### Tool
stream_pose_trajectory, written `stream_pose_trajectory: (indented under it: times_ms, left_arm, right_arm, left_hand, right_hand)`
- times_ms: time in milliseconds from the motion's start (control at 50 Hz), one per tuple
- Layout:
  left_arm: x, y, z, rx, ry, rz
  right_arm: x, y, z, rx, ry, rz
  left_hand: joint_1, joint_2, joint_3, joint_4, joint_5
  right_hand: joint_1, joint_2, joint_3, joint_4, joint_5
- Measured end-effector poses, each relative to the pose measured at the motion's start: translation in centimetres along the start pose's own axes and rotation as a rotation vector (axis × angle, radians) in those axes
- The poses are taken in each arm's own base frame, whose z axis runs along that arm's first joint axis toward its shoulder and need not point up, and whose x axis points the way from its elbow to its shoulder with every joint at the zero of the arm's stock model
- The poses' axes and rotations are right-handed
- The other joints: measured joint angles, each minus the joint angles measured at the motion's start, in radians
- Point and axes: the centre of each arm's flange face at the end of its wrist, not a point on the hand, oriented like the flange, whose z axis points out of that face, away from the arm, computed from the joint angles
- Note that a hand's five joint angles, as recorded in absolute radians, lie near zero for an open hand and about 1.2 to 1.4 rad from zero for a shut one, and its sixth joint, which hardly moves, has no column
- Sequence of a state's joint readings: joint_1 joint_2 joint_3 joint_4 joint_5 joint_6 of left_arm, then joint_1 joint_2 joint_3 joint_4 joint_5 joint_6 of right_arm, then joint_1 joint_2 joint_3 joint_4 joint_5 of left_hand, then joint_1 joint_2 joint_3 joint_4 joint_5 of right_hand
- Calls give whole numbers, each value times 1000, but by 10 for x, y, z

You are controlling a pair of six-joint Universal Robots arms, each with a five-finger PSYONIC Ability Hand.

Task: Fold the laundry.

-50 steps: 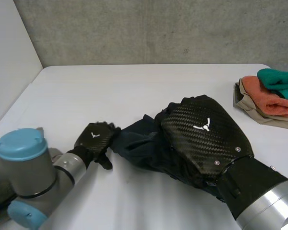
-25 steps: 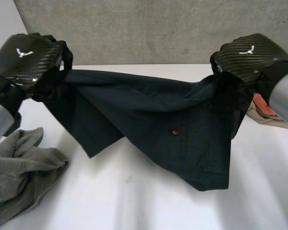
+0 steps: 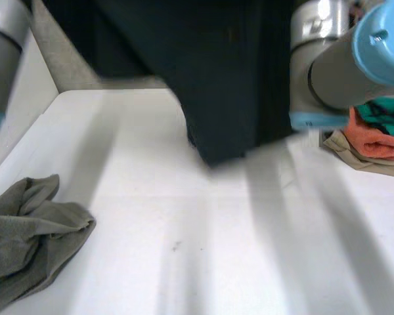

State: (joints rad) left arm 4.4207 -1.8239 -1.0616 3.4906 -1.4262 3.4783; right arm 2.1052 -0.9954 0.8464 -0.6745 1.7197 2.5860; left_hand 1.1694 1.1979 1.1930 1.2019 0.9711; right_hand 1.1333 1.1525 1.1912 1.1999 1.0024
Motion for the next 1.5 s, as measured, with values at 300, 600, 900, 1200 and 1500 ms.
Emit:
stream_pose_trajectory:
  times_ms: [300, 600, 900, 1200, 1500]
  left_arm:
    - [19, 55, -60, -223, 41, -121]
    - [100, 122, -223, -767, 420, -56]
    - [85, 44, -300, -1106, 776, 14]
    - [92, 76, -239, -883, 726, 139]
    - [23, -13, -2, 126, -17, 214]
  right_arm:
    - [-20, 48, -38, -104, -291, 76]
    - [-31, 108, -204, -706, -884, 33]
    - [39, 31, -280, -1233, -1220, -169]
    - [19, 49, -249, -1016, -1027, -234]
    - [18, -12, -19, 65, -78, -158]
  left_hand:
    - [0, 0, 0, 0, 14]
    - [0, 1, 0, 0, 14]
    - [0, 1, 0, 0, 14]
    - [0, 1, 0, 1, 14]
    - [0, 1, 0, 1, 14]
  right_hand:
    - [0, 0, 0, 0, 8]
    - [0, 0, 0, 0, 8]
    - [0, 0, 0, 0, 8]
    - [0, 0, 0, 0, 8]
    - [0, 0, 0, 0, 8]
